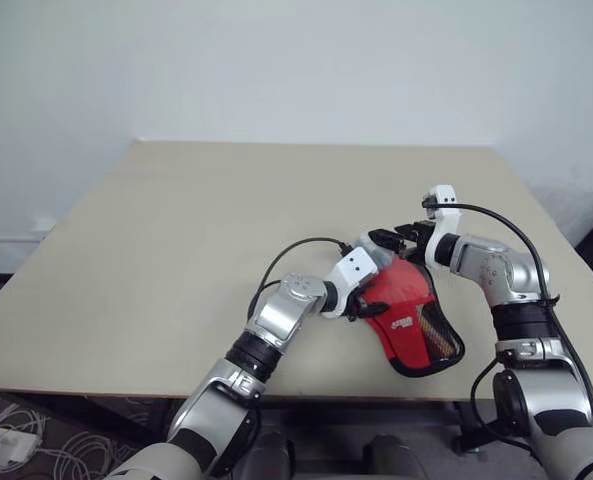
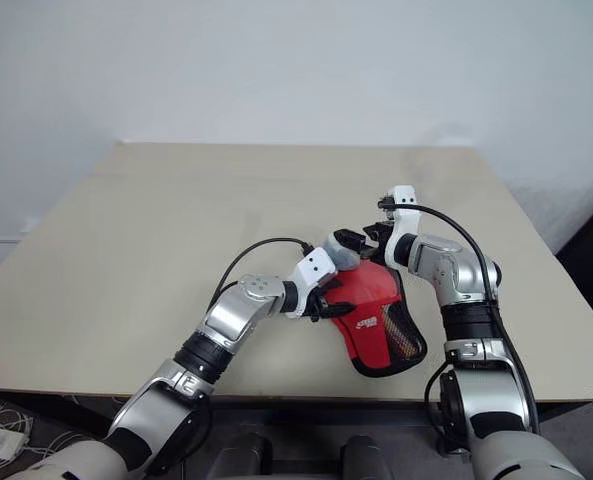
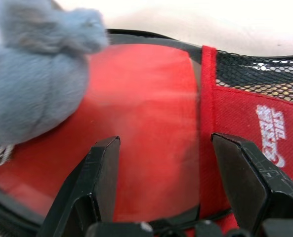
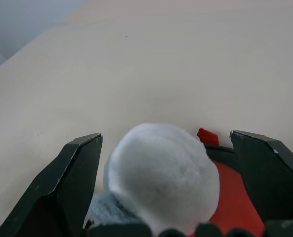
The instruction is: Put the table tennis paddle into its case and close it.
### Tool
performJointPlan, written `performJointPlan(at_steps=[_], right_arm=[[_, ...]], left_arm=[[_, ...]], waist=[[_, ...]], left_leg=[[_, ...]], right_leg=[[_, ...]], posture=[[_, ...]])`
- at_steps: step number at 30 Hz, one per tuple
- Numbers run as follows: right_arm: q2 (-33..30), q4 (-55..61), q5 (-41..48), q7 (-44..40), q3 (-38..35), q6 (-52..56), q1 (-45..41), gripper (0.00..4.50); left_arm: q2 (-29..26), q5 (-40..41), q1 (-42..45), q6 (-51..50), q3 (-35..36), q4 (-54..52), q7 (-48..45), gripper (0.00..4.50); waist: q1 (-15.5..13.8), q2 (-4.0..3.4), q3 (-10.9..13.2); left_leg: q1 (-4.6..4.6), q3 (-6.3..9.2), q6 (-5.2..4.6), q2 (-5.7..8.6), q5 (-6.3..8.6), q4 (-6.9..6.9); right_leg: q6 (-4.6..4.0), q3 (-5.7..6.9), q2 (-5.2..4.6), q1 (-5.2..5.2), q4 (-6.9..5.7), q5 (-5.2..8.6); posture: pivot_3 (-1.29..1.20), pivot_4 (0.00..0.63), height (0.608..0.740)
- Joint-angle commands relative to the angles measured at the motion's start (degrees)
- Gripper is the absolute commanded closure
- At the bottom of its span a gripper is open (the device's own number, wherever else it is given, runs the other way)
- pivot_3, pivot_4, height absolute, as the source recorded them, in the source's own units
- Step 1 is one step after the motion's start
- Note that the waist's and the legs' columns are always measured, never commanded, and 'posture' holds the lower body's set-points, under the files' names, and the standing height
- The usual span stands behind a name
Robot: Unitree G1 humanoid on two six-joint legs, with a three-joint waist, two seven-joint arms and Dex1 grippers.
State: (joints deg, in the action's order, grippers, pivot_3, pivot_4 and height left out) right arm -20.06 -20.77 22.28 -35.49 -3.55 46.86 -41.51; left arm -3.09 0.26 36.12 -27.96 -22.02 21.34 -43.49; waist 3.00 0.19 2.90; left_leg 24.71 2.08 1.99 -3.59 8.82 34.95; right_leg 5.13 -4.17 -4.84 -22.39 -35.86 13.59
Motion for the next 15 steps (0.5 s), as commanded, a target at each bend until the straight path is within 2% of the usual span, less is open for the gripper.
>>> performJointPlan(at_steps=[1, 9, 12, 15], right_arm=[[0.1, 0.3, -0.4, -0.8, 1.6, 1.6, -1.6, 0.00], [1.7, -5.0, -2.0, 0.8, 2.2, 2.8, -3.2, 0.00], [2.5, -7.2, -2.3, 2.9, 1.1, 2.5, -4.0, 0.54], [3.0, -8.3, -2.2, 4.2, -0.1, 1.9, -4.4, 1.59]], left_arm=[[1.0, -0.3, 1.2, 0.4, 0.5, -0.7, 1.8, 1.42], [1.9, -0.6, 3.0, 0.2, 3.5, 2.2, 6.9, 1.42], [1.6, -0.8, 3.7, 0.1, 5.0, 4.2, 9.4, 1.36], [0.7, -0.7, 3.6, -0.4, 5.1, 4.3, 9.2, 1.36]], waist=[[0.0, -0.01, 0.0], [0.0, -0.01, 0.0], [0.0, -0.01, 0.0], [0.0, -0.01, 0.0]], left_leg=[[0.00, -0.01, 0.00, 0.00, 0.00, 0.00], [0.00, 0.00, 0.00, 0.00, 0.00, 0.01], [0.00, 0.01, 0.00, 0.00, 0.00, 0.01], [0.00, 0.00, -0.01, 0.00, 0.00, -0.02]], right_leg=[[0.00, 0.00, 0.00, 0.00, 0.00, 0.00], [0.00, 0.01, 0.00, 0.01, 0.00, 0.00], [0.00, 0.00, 0.00, 0.00, 0.00, 0.00], [0.01, 0.00, 0.00, -0.01, -0.01, -0.01]], posture=[[0.00, 0.000, 0.740], [0.00, 0.000, 0.740], [0.00, 0.000, 0.740], [0.00, 0.000, 0.740]])
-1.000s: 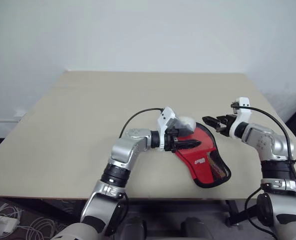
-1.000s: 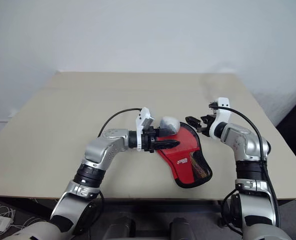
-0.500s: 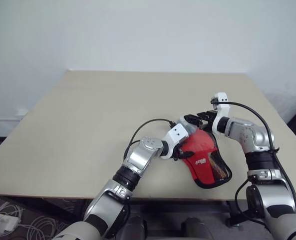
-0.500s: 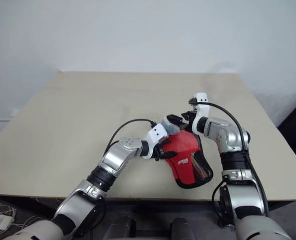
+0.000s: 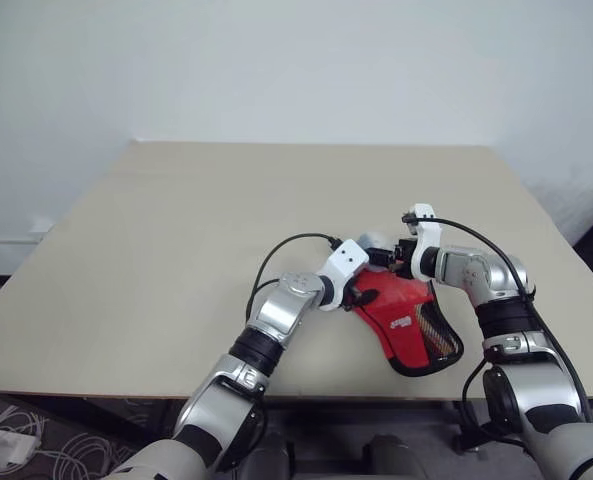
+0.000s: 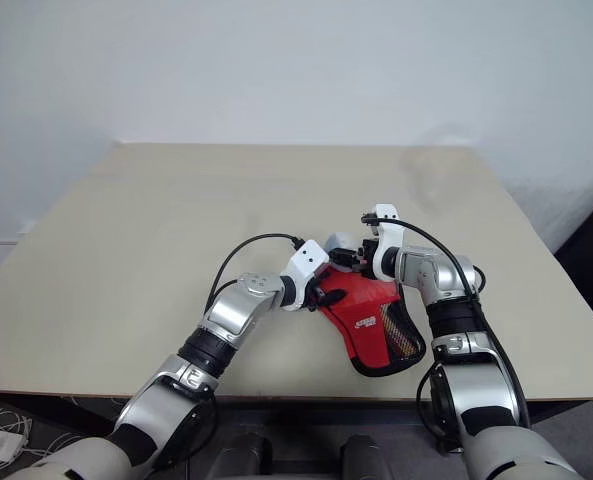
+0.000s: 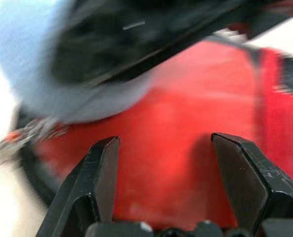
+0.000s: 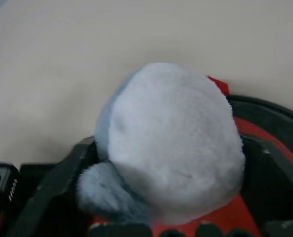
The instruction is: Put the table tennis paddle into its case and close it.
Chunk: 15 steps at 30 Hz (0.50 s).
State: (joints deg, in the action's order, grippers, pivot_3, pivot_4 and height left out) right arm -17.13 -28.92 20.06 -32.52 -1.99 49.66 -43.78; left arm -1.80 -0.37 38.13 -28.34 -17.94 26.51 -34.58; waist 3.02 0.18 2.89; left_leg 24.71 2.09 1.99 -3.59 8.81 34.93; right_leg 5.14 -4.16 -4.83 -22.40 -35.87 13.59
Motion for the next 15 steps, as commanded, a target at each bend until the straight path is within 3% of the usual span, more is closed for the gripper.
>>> performJointPlan(at_steps=[1, 4, 9, 15], right_arm=[[0.2, -0.2, -0.2, 1.4, -1.7, -1.0, -2.2, 1.91], [0.8, 1.1, -1.0, 1.6, -0.8, -3.0, -1.7, 2.93], [3.3, -1.1, -3.8, 6.3, -1.4, -11.6, -3.8, 3.95], [6.2, -10.7, -6.7, 10.8, -1.8, -21.4, -8.8, 4.15]], left_arm=[[-0.8, 0.0, 1.5, -0.5, 0.9, -0.9, 0.0, 1.36], [-1.8, -0.7, 1.0, -1.1, 0.3, -0.9, -0.1, 1.36], [-2.6, -3.8, 2.6, -3.1, -0.2, 4.6, 3.8, 1.36], [-3.0, -3.9, 2.9, -5.0, -1.1, 5.1, 3.3, 1.36]], waist=[[0.0, -0.01, 0.0], [0.0, -0.01, 0.0], [0.0, -0.02, 0.0], [0.1, -0.03, 0.0]], left_leg=[[0.00, 0.00, 0.00, 0.00, 0.00, 0.00], [0.00, 0.00, 0.00, 0.00, 0.00, 0.01], [-0.02, 0.01, 0.01, 0.00, 0.00, 0.01], [-0.08, 0.00, 0.01, 0.00, 0.00, -0.04]], right_leg=[[0.01, 0.00, 0.00, 0.01, 0.00, 0.00], [0.01, 0.01, 0.00, 0.03, 0.00, -0.01], [0.02, 0.01, 0.00, 0.02, -0.02, -0.01], [0.11, 0.01, 0.00, 0.05, -0.01, -0.07]], posture=[[0.00, 0.000, 0.740], [0.00, 0.000, 0.740], [0.00, 0.000, 0.740], [0.00, 0.000, 0.740]])
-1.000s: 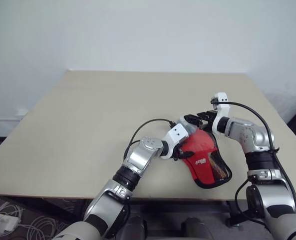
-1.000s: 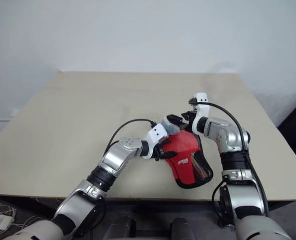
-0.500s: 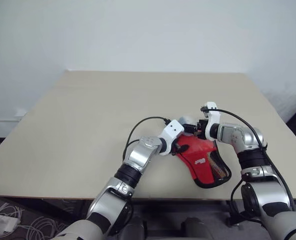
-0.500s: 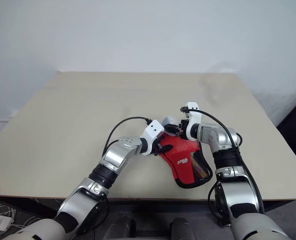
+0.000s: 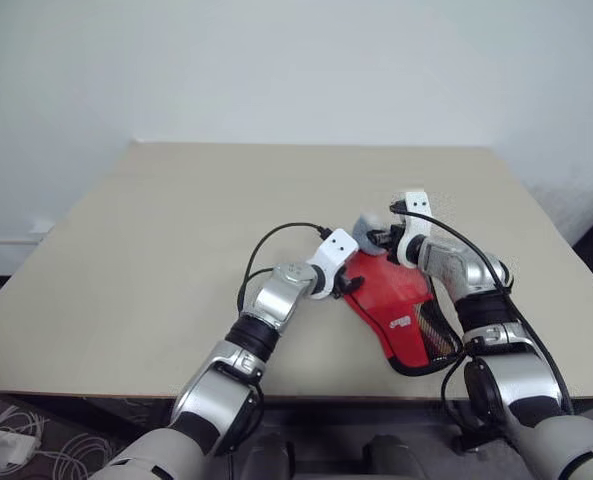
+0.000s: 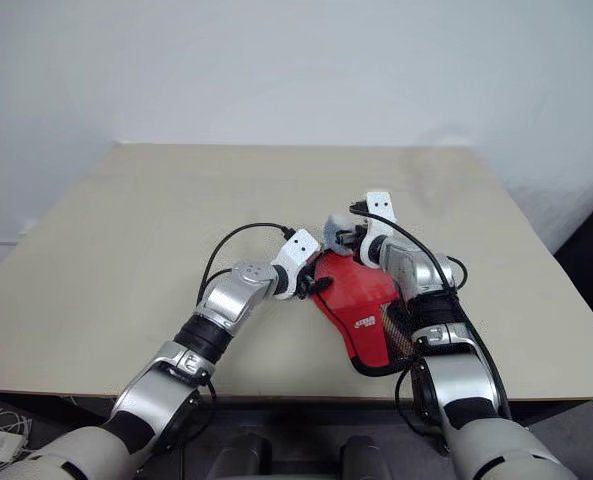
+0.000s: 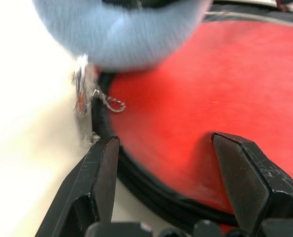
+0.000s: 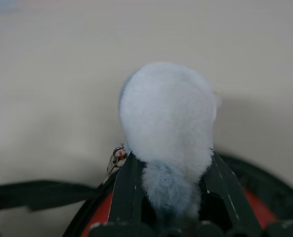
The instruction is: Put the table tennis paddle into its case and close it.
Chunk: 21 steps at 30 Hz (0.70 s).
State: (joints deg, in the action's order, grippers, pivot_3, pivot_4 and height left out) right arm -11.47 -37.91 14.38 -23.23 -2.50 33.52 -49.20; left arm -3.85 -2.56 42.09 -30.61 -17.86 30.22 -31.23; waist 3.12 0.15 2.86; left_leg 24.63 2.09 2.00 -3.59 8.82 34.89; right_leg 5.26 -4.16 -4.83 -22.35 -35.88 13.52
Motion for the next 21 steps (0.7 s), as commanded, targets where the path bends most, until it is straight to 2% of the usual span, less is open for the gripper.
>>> performJointPlan(at_steps=[1, 5, 9, 21], right_arm=[[0.8, -3.7, -1.5, 2.4, -1.5, -6.7, -4.4, 4.15], [0.3, -12.1, -3.2, 6.2, -2.8, -12.8, -8.0, 4.15], [-1.4, -17.3, -4.3, 6.2, -3.2, -15.9, -9.8, 4.15], [-10.3, -21.3, -7.2, 5.5, -3.6, -17.1, -8.1, 4.18]], left_arm=[[-1.1, -1.6, -1.3, -3.0, -1.3, 0.7, -0.4, 1.36], [-1.6, -0.9, -2.2, -4.6, -0.9, -1.4, -1.0, 1.36], [-1.9, 0.0, -2.8, -5.4, -0.3, -3.6, -1.8, 1.36], [-2.0, 1.1, -3.5, -6.6, 0.3, -5.7, -3.0, 1.36]], waist=[[0.0, 0.00, 0.0], [-0.1, 0.00, 0.0], [-0.1, -0.01, 0.0], [-0.1, -0.03, 0.0]], left_leg=[[0.00, 0.01, 0.00, 0.00, 0.00, -0.01], [0.00, 0.02, 0.00, 0.00, -0.01, -0.02], [0.00, 0.01, 0.00, 0.00, -0.01, -0.02], [0.00, 0.01, -0.01, 0.02, -0.02, -0.02]], right_leg=[[0.00, 0.01, 0.00, 0.00, 0.00, 0.00], [0.02, 0.01, 0.00, 0.02, 0.00, -0.01], [0.01, 0.01, 0.00, 0.02, 0.00, -0.01], [0.00, 0.00, 0.00, 0.05, 0.02, 0.00]], posture=[[0.00, 0.000, 0.740], [0.00, 0.000, 0.740], [0.00, 0.000, 0.740], [0.00, 0.000, 0.740]])
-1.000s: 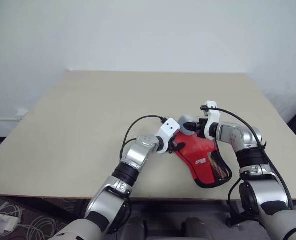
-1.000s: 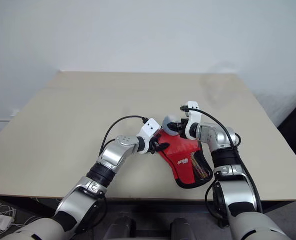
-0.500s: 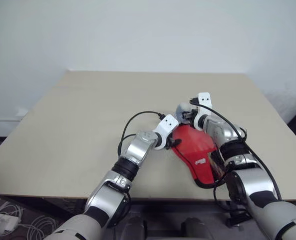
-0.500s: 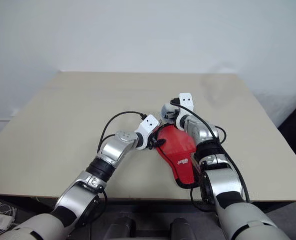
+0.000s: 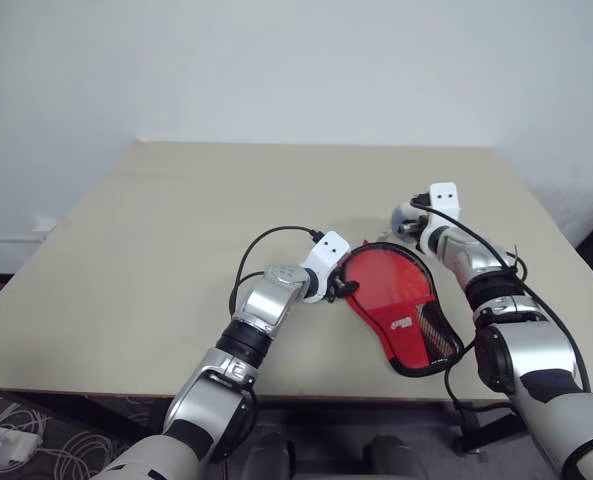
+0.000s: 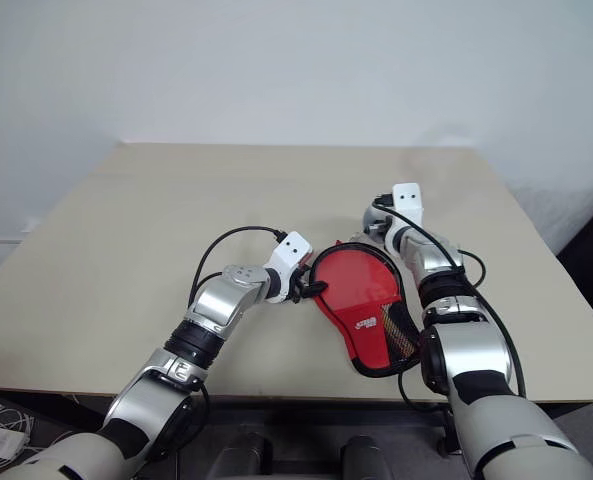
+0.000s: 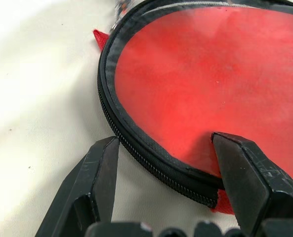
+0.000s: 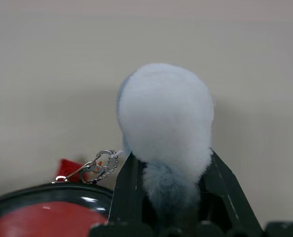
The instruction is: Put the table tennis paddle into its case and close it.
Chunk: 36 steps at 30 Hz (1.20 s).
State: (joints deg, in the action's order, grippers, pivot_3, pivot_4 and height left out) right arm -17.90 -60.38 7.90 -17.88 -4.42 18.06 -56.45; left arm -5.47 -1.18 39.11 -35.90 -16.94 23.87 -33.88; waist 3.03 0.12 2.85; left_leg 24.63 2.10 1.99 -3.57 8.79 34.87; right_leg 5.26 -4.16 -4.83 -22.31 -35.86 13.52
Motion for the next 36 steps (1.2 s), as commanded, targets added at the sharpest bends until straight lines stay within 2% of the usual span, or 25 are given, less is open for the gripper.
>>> performJointPlan(at_steps=[1, 7, 14, 18, 27, 33, 36], right_arm=[[-5.1, 1.2, -0.9, 0.0, -1.8, -1.4, -0.2, 4.18], [-11.8, 7.7, -0.6, -5.8, -1.3, 2.5, 5.8, 4.18], [-22.6, 33.5, 2.1, -21.3, 0.4, 14.5, 23.4, 4.18], [-27.8, 43.5, 4.3, -27.4, -0.9, 16.7, 30.9, 4.19], [-40.3, 53.2, 4.8, -41.8, 0.4, 11.4, 43.1, 4.20], [-46.0, 56.1, 5.4, -50.1, 0.0, 7.0, 49.9, 4.20], [-47.1, 55.0, 3.2, -50.9, 1.8, 4.1, 50.9, 4.20]], left_arm=[[-0.3, -0.1, -0.4, -1.5, -0.4, 0.8, -0.4, 1.36], [-0.2, 0.4, 1.2, -1.8, 0.4, 2.8, -0.9, 1.36], [0.7, 0.8, 4.1, -0.4, 0.9, 7.3, -1.1, 1.36], [1.2, 0.8, 4.6, 0.3, 0.9, 9.0, -0.9, 1.36], [0.5, 1.0, 3.0, -0.4, 1.1, 7.8, -1.4, 1.36], [0.7, 1.4, 2.8, -0.9, 1.5, 7.2, -1.3, 1.36], [1.1, 1.6, 3.2, -0.7, 1.9, 7.9, -0.9, 1.36]], waist=[[0.0, 0.00, 0.0], [-0.1, -0.01, 0.0], [-0.2, -0.07, 0.0], [-0.1, -0.07, 0.0], [-0.2, -0.01, 0.0], [-0.5, 0.03, 0.0], [-0.5, 0.07, 0.0]], left_leg=[[0.00, 0.00, 0.00, 0.00, 0.00, 0.00], [0.00, 0.00, -0.03, 0.03, -0.02, 0.01], [0.04, 0.07, 0.00, 0.15, 0.00, 0.16], [0.02, 0.05, 0.03, 0.16, 0.03, 0.24], [0.02, 0.06, 0.06, 0.22, 0.05, 0.27], [0.02, 0.07, 0.06, 0.25, 0.06, 0.31], [0.02, 0.08, 0.06, 0.28, 0.06, 0.33]], right_leg=[[-0.01, 0.00, 0.00, 0.00, 0.01, 0.00], [-0.08, -0.03, -0.01, 0.03, 0.04, 0.06], [-0.03, -0.07, -0.06, 0.08, 0.06, 0.13], [-0.02, -0.10, -0.07, 0.10, 0.06, 0.14], [0.02, -0.09, -0.12, 0.05, 0.14, 0.18], [0.04, -0.09, -0.15, 0.08, 0.15, 0.19], [0.05, -0.09, -0.17, 0.09, 0.16, 0.20]], posture=[[0.00, 0.000, 0.740], [0.00, 0.000, 0.740], [0.00, 0.000, 0.740], [0.00, 0.000, 0.740], [0.00, 0.000, 0.740], [0.00, 0.000, 0.740], [0.00, 0.000, 0.740]])
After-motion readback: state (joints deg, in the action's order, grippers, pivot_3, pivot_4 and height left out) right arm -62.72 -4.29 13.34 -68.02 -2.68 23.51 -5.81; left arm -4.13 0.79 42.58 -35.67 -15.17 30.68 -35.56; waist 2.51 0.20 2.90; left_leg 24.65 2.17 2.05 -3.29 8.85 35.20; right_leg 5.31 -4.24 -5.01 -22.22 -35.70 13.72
